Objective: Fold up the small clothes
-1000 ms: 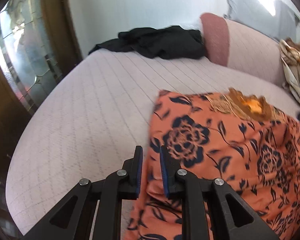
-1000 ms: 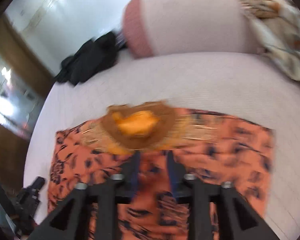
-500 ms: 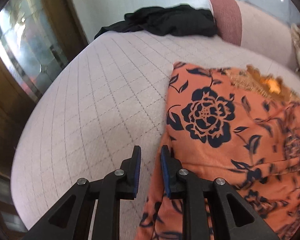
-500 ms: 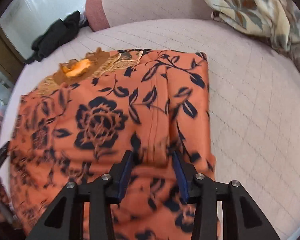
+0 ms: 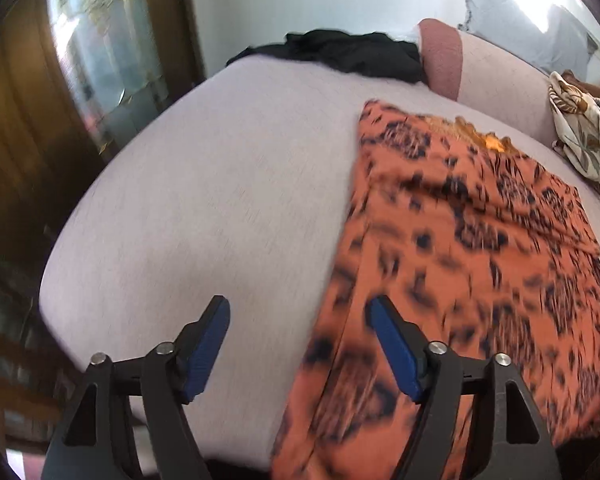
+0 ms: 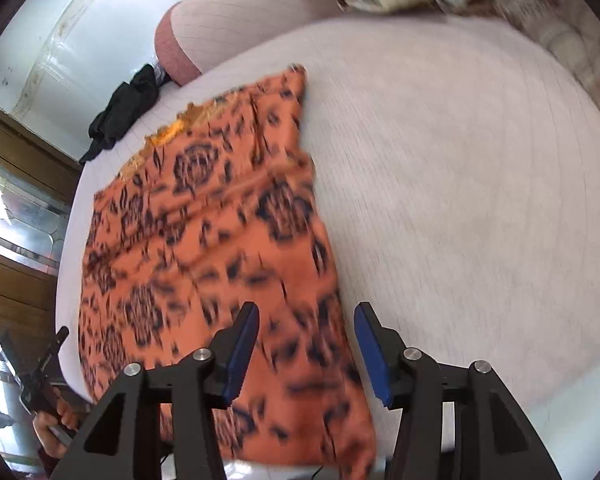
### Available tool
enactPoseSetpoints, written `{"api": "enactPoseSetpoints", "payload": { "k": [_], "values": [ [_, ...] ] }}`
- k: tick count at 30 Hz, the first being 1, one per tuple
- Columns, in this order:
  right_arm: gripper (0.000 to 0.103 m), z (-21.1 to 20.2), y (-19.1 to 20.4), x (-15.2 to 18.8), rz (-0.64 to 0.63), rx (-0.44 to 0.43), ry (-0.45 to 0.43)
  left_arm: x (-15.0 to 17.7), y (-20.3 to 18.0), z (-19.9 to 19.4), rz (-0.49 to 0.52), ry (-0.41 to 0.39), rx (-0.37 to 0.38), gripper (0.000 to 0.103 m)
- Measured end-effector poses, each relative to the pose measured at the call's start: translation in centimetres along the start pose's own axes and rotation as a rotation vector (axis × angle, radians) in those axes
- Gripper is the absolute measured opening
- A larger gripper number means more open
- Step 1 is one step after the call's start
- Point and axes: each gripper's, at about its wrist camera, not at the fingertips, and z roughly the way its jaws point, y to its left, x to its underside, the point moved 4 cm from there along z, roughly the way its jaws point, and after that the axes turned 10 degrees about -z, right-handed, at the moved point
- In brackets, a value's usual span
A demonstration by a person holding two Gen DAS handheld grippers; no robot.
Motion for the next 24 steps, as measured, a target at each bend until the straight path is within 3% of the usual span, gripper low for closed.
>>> {"api": "enactPoseSetpoints", "payload": {
  "k": [4,9,11,12,13,16,17,18,19,20,21,24],
  "values": [
    [0.053,0.4,0.4,3.9,-0.010,-0.035,0.044,2.9,3.4,-1.2,-0.076,0.079,0.003,0.075],
    [0.054,0.2,1.6,7.5,-0.048,0.000,0.082,6.0,4.9,-1.5,-0.127,0.169,0.047,0.072],
    [0.054,0.0,1.8,8.4,-0.047,0.011,0.100,7.0,5.1,-1.5,-0.151,0.203,0.079,0.044],
    [0.054,-0.1,1.8,8.9,-0.050,0.016,0.107,7.4,4.9,-1.2,-0.152,0.225,0.094,0.024],
    [0.054,-0.2,1.9,9.4,-0.054,0.025,0.110,7.7,4.7,-1.0,-0.154,0.238,0.111,0.019],
    [0.056,0.0,2.1,10.3,-0.058,0.043,0.113,8.0,4.2,-1.2,-0.158,0.240,0.174,0.019],
    [0.056,0.2,2.1,10.6,-0.062,0.051,0.118,7.9,4.2,-1.5,-0.155,0.232,0.191,0.020],
    [0.056,0.2,2.0,10.7,-0.062,0.055,0.119,7.7,3.9,-1.6,-0.150,0.231,0.207,0.034],
    [0.056,0.4,1.9,10.8,-0.056,0.056,0.121,7.5,3.6,-1.4,-0.148,0.244,0.208,0.066],
    [0.056,0.6,1.8,10.9,-0.047,0.053,0.125,7.4,3.3,-1.1,-0.145,0.260,0.202,0.079],
    [0.056,0.7,1.7,11.0,-0.035,0.048,0.128,7.4,3.1,-0.9,-0.141,0.259,0.192,0.085],
    [0.056,1.0,1.3,11.3,-0.011,0.039,0.135,7.2,2.1,-0.4,-0.111,0.253,0.204,0.082]
  ]
}}
